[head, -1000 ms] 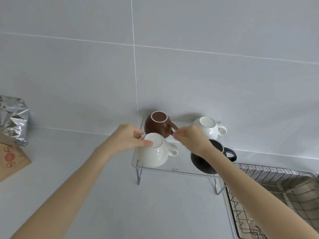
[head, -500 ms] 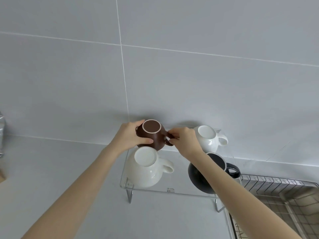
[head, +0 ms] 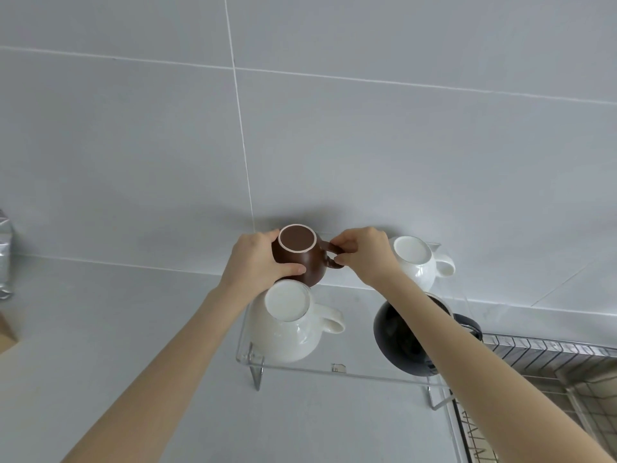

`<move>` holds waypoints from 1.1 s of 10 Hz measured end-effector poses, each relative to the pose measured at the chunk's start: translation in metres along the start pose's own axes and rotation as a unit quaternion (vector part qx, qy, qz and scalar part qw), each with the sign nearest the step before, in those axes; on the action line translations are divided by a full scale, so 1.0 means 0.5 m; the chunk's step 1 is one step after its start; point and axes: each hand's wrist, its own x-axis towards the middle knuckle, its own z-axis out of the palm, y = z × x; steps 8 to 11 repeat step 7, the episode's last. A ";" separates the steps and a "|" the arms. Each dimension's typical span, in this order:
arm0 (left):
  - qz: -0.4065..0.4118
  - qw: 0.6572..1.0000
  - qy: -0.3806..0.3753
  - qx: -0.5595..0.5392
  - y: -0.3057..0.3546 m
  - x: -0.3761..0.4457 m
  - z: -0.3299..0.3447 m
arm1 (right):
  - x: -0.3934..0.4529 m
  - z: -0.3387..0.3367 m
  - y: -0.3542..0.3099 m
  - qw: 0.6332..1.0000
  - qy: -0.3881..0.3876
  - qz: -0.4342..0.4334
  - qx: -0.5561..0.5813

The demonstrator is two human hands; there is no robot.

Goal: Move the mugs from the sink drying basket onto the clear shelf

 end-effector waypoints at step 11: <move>-0.113 0.965 -0.207 0.116 0.102 0.010 -0.030 | -0.147 -0.034 -0.043 0.965 -0.104 -0.053 -0.236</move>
